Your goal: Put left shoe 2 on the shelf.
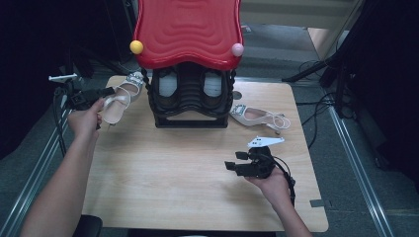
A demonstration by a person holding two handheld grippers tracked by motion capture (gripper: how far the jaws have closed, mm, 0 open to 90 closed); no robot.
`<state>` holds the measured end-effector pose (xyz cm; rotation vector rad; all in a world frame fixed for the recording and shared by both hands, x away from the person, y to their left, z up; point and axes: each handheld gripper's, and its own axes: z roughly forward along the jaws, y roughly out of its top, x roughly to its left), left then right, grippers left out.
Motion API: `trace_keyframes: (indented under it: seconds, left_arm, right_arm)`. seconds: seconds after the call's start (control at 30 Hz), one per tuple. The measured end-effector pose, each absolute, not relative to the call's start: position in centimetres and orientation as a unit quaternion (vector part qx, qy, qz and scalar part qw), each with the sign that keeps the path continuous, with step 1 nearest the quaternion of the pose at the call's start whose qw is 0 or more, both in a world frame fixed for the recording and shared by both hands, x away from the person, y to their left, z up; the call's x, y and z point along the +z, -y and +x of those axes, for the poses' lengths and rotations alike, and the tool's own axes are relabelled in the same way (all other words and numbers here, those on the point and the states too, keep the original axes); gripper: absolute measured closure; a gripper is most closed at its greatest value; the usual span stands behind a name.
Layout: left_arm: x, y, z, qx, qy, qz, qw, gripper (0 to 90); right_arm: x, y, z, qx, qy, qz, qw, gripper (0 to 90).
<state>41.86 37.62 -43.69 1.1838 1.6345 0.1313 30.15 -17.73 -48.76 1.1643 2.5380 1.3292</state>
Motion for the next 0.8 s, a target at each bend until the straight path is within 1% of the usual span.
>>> trace_keyframes:
  seconds: [0.1,0.37,0.8]
  left_arm:
    - [-42.4,-37.6,41.9,0.063,-0.683,0.491,0.537,82.3]
    - [-38.2,-37.9,42.1,0.076,-0.673,0.493,0.545,82.3]
    - [-31.5,-37.3,42.5,0.097,-0.653,0.51,0.552,82.3]
  right_arm:
    - [-48.8,17.7,30.2,0.429,-0.822,0.375,0.028,37.4]
    - [-48.8,17.8,30.2,0.429,-0.821,0.374,0.03,37.5]
    - [-48.7,17.9,30.2,0.428,-0.821,0.375,0.031,37.5]
